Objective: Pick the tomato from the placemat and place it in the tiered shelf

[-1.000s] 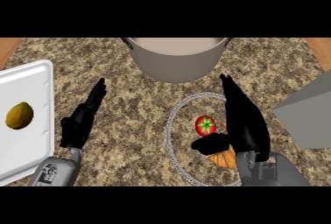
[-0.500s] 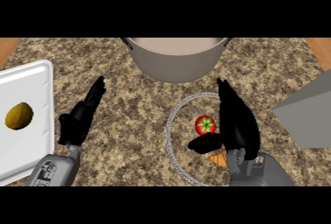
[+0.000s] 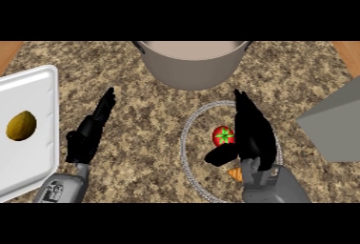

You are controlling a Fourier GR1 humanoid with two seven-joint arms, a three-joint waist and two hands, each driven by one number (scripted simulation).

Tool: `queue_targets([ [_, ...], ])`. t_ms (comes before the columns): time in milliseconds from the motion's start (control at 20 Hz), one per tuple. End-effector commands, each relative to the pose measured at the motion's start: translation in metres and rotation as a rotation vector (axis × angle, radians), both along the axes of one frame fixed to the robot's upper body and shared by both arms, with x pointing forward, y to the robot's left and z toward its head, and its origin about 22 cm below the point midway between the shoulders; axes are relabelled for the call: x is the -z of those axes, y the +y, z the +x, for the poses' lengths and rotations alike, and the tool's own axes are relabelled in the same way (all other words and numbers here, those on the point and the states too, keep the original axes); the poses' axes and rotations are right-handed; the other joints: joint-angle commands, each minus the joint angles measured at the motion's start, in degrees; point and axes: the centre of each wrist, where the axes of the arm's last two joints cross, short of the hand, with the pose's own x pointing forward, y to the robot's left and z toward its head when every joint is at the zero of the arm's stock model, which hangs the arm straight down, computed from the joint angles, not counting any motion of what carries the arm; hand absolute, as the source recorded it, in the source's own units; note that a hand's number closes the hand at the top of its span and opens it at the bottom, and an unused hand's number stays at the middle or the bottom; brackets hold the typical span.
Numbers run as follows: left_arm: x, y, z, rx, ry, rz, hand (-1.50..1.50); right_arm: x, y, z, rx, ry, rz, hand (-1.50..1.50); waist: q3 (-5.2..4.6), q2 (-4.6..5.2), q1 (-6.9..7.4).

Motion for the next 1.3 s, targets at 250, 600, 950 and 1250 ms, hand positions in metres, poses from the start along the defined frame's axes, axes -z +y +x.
queue_targets([
  [250, -0.016, -0.017, 0.006, 0.024, 0.020, -0.011, 0.00, 0.013, 0.014, 0.023, 0.102, 0.096, -0.038, -1.50, 0.04, 0.06, 0.33],
  [600, 0.000, -0.008, 0.009, 0.001, 0.002, -0.005, 0.00, 0.038, 0.009, -0.004, 0.109, 0.124, -0.054, -1.50, 0.03, 0.04, -0.10],
  [950, 0.006, 0.002, 0.000, 0.014, -0.016, 0.004, 0.00, 0.038, -0.003, 0.009, 0.089, 0.127, -0.042, -1.50, 0.03, 0.02, -0.02],
  [1250, -0.007, -0.007, 0.009, 0.010, -0.013, 0.006, 0.00, 0.067, 0.006, 0.007, 0.080, 0.158, -0.036, -1.50, 0.04, 0.03, 0.01],
])
